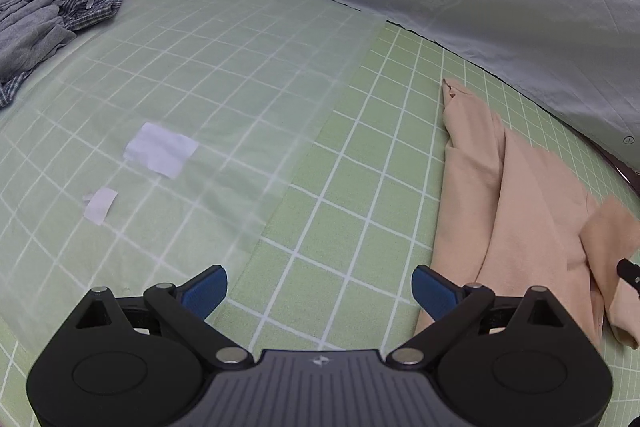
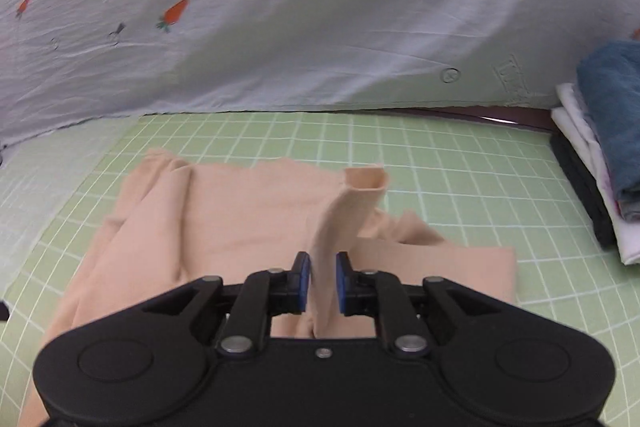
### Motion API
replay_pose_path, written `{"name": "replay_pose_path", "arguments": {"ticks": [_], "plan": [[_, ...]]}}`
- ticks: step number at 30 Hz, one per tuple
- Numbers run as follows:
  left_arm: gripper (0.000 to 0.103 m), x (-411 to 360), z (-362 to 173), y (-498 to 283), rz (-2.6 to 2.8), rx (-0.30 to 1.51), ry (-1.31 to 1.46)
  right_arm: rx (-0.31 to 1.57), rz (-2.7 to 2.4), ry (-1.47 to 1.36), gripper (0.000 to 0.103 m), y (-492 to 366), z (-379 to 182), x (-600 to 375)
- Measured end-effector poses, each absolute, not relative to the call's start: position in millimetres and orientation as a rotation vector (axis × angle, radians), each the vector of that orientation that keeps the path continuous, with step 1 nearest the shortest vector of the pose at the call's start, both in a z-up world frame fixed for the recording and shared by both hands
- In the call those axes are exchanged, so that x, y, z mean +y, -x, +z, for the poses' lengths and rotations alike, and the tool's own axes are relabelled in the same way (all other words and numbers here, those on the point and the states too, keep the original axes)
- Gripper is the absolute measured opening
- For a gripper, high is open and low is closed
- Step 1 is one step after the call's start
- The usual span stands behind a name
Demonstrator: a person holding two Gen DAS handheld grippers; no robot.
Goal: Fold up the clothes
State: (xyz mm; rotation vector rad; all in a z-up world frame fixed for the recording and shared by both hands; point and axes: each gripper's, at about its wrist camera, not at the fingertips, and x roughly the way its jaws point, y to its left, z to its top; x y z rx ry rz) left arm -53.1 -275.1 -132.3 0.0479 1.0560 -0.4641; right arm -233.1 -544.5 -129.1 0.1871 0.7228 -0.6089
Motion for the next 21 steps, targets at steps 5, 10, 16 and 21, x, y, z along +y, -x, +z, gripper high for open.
{"name": "replay_pose_path", "arguments": {"ticks": [5, 10, 16, 21], "plan": [[0.098, -299, -132, 53, -0.543, 1.037, -0.127, 0.773, -0.635, -0.119, 0.074, 240, -138, -519], [0.098, -321, -134, 61, -0.608, 1.035, -0.19, 0.763, -0.876, -0.291, 0.088, 284, -139, -553], [0.097, -363, -132, 74, -0.694, 1.009, -0.257, 0.823, -1.119, -0.295, 0.094, 326, -150, -585], [0.08, -407, -126, 76, -0.76, 0.986, -0.263, 0.841, -1.176, -0.309, 0.097, 355, -159, -605]]}}
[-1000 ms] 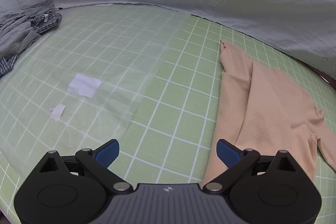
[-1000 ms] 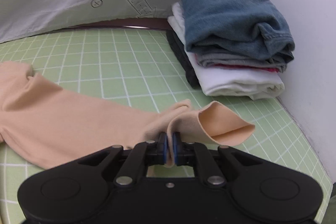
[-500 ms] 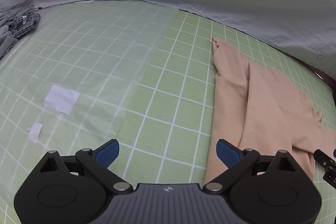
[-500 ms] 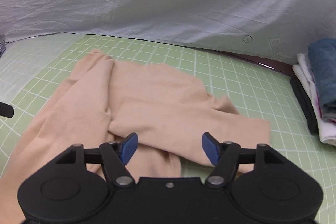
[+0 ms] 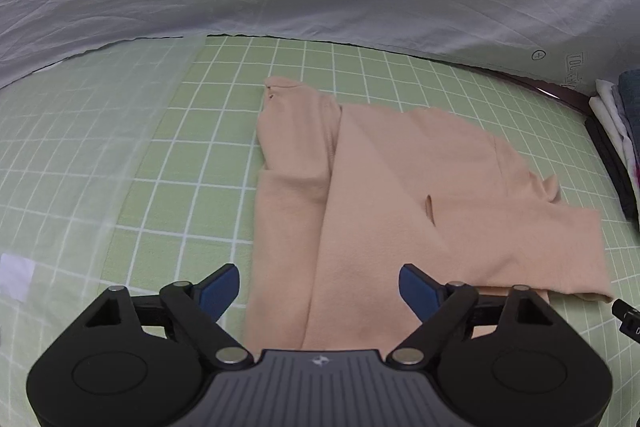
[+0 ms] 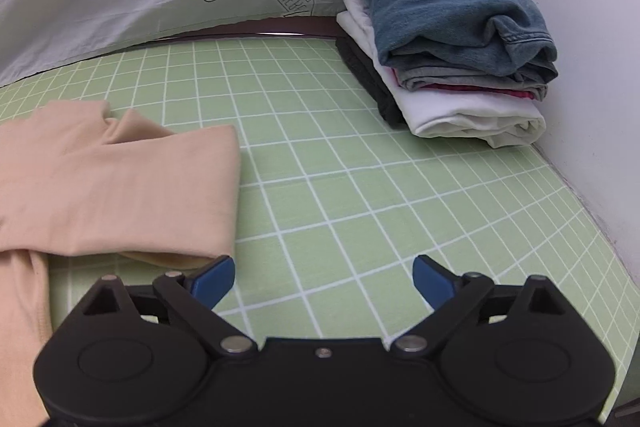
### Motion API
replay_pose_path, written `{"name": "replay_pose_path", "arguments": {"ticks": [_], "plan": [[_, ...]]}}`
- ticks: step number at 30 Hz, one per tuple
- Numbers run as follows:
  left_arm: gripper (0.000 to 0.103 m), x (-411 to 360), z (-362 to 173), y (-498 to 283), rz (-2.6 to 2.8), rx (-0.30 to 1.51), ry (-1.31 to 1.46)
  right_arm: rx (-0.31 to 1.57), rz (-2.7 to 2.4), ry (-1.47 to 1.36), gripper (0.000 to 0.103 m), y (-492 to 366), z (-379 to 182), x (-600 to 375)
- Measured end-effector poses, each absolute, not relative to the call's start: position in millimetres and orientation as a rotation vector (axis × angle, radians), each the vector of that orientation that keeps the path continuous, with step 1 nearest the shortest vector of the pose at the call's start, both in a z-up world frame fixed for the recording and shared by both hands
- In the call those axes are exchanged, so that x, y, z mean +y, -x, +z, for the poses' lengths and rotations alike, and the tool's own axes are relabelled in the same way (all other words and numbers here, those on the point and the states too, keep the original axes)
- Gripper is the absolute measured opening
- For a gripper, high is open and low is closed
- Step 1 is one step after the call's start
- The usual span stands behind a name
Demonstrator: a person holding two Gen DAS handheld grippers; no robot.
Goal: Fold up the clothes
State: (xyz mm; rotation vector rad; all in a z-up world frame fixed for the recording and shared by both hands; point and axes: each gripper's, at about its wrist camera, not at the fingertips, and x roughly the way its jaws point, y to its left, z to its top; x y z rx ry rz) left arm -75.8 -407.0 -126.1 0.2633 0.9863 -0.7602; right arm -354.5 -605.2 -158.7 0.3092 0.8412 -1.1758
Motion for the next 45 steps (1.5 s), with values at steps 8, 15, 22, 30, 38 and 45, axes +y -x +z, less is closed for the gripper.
{"name": "replay_pose_path", "arguments": {"ticks": [8, 15, 22, 30, 38, 45], "plan": [[0.024, -485, -129, 75, -0.885, 0.988, -0.262, 0.876, -1.137, -0.333, 0.098, 372, -174, -634], [0.026, -525, -154, 82, -0.845, 1.037, -0.375, 0.847, -1.1, -0.385, 0.1, 374, -176, -651], [0.035, -529, -159, 86, -0.907, 1.037, -0.355, 0.832, -1.11, -0.41, 0.102, 375, -178, -650], [0.004, -521, -147, 92, -0.963, 0.993, -0.323, 0.86, -1.121, -0.403, 0.101, 373, -175, -643], [0.004, -474, -98, 81, -0.929, 0.854, -0.221, 0.901, -1.105, -0.372, 0.101, 364, -168, -605], [0.004, -411, -88, 27, -0.809, 0.883, -0.052, 0.906, -1.063, -0.331, 0.101, 345, -161, -570]]}}
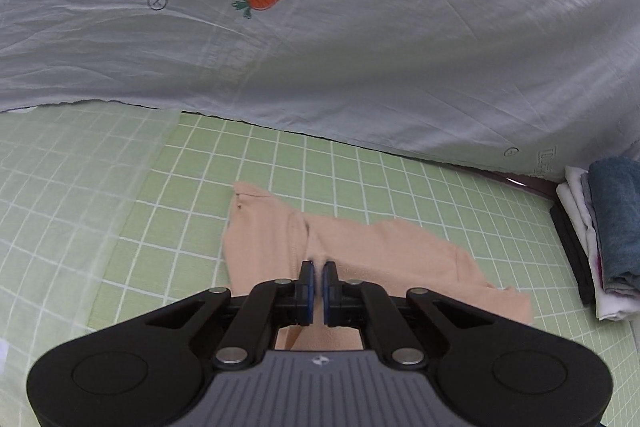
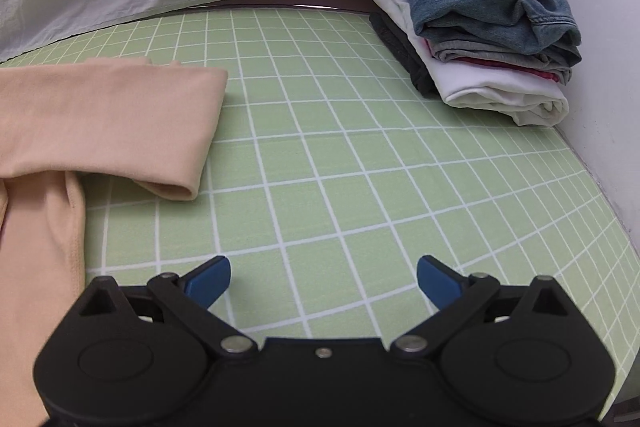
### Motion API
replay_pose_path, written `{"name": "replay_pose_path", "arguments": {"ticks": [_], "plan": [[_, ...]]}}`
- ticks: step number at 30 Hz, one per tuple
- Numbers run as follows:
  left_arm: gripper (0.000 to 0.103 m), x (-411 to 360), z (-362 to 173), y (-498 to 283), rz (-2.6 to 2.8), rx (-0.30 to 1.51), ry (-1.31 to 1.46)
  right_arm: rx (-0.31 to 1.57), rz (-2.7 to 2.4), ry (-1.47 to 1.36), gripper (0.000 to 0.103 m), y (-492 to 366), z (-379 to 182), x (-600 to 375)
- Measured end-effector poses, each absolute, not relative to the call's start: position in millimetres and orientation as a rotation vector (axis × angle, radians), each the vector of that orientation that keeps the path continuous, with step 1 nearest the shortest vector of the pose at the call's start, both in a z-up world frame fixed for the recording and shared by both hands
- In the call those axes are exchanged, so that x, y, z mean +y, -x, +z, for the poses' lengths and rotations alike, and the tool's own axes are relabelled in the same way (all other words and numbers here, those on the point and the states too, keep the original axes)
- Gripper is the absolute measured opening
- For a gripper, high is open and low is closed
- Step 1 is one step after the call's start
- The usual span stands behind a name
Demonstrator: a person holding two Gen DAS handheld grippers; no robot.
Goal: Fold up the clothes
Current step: 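Pull the held shirt body with the left gripper, then release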
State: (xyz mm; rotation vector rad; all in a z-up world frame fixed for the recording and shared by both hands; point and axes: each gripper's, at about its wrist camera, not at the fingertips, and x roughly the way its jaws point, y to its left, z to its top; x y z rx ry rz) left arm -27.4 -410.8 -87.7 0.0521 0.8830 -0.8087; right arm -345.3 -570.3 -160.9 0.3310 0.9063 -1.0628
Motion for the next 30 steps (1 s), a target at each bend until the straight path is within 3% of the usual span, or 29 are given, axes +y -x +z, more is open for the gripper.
{"name": "replay_pose_path", "arguments": {"ticks": [12, 22, 28, 30], "plan": [[0.005, -289, -82, -62, -0.464, 0.841, 0.164, 0.9, -1.037, -0.322, 0.101, 319, -150, -529], [0.045, -258, -113, -17, -0.471, 0.991, 0.028, 0.894, -1.008, -0.292, 0.101, 322, -142, -501], [0.051, -283, -125, 57, -0.69, 1.102, -0.142, 0.9, -0.901, -0.364, 0.1, 332, -149, -485], [0.051, -288, -128, 80, -0.762, 1.112, -0.213, 0.9, -0.858, -0.393, 0.09, 337, -151, -479]]}}
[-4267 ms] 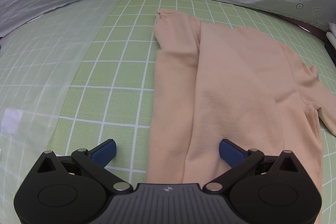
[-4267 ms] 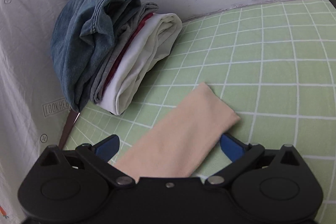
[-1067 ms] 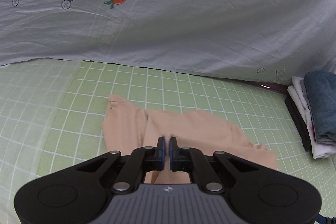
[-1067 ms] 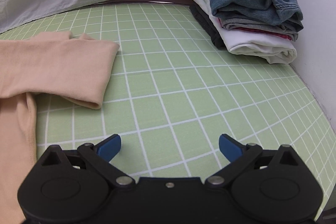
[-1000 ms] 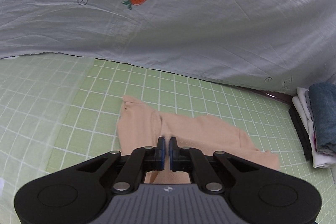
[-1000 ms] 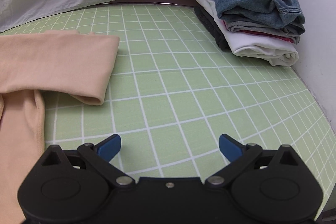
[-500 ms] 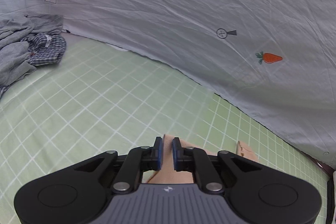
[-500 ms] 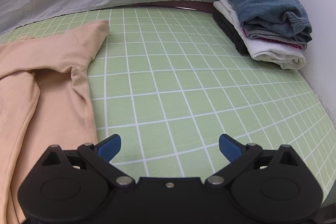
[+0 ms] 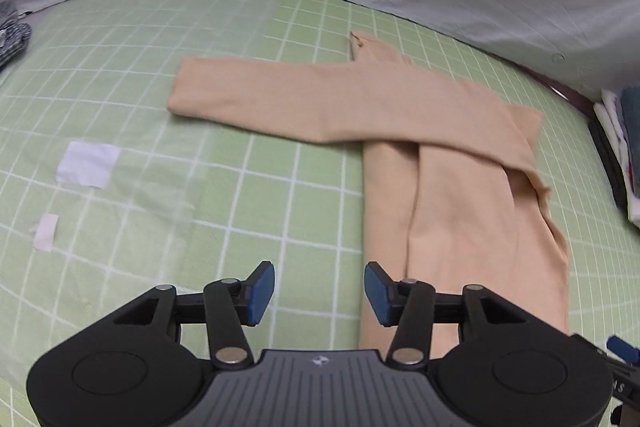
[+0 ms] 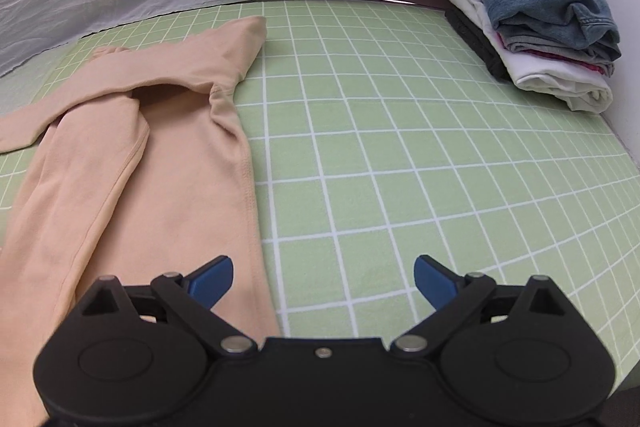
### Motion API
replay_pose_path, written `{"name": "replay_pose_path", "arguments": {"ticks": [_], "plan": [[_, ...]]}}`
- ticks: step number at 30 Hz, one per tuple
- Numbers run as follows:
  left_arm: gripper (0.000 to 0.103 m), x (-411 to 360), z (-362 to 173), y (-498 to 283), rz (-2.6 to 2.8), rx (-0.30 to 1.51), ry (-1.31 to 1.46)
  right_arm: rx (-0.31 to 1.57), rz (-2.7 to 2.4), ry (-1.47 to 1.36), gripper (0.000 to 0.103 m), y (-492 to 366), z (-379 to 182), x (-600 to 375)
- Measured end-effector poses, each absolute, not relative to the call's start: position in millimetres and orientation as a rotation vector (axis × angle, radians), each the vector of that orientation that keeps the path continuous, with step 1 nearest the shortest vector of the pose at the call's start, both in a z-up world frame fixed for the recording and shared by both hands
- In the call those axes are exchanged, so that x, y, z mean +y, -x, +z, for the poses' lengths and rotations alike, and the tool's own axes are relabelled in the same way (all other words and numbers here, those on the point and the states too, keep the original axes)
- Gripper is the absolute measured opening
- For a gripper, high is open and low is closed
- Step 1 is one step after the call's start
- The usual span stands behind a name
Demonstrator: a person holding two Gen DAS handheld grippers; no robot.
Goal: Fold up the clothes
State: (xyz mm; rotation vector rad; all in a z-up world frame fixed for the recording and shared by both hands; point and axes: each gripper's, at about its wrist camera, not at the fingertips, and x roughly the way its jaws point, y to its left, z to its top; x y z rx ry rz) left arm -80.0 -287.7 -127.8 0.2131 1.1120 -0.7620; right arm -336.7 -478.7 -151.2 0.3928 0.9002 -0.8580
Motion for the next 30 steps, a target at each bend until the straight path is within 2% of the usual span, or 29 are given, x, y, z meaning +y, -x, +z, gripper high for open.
{"name": "replay_pose_path", "arguments": {"ticks": [4, 6, 8, 11, 13, 15, 16, 18, 30], "plan": [[0.052, -288, -133, 121, -0.84, 1.106, -0.337, 0.894, -0.789, -0.423, 0.072, 348, -154, -464], [0.053, -284, -135, 136, -0.849, 1.106, -0.368, 0.894, -0.759, -0.436, 0.059, 356, -156, -457], [0.056, -278, -138, 147, -0.849, 1.11, -0.387, 0.895, -0.732, -0.449, 0.05, 363, -158, -450], [0.056, -267, -141, 155, -0.823, 1.129, -0.385, 0.882, -0.706, -0.445, 0.049, 372, -159, -440], [0.057, -261, -142, 158, -0.805, 1.138, -0.376, 0.874, -0.687, -0.448, 0.043, 376, -159, -435], [0.057, -256, -142, 161, -0.79, 1.143, -0.368, 0.87, -0.663, -0.454, 0.023, 380, -158, -431], [0.058, -254, -141, 163, -0.785, 1.142, -0.37, 0.868, -0.652, -0.456, 0.019, 382, -158, -429], [0.058, -252, -141, 168, -0.778, 1.14, -0.376, 0.864, -0.632, -0.462, 0.006, 385, -158, -427], [0.058, -235, -139, 179, -0.807, 1.165, -0.404, 0.734, -0.605, -0.449, 0.005, 387, -124, -407]]}}
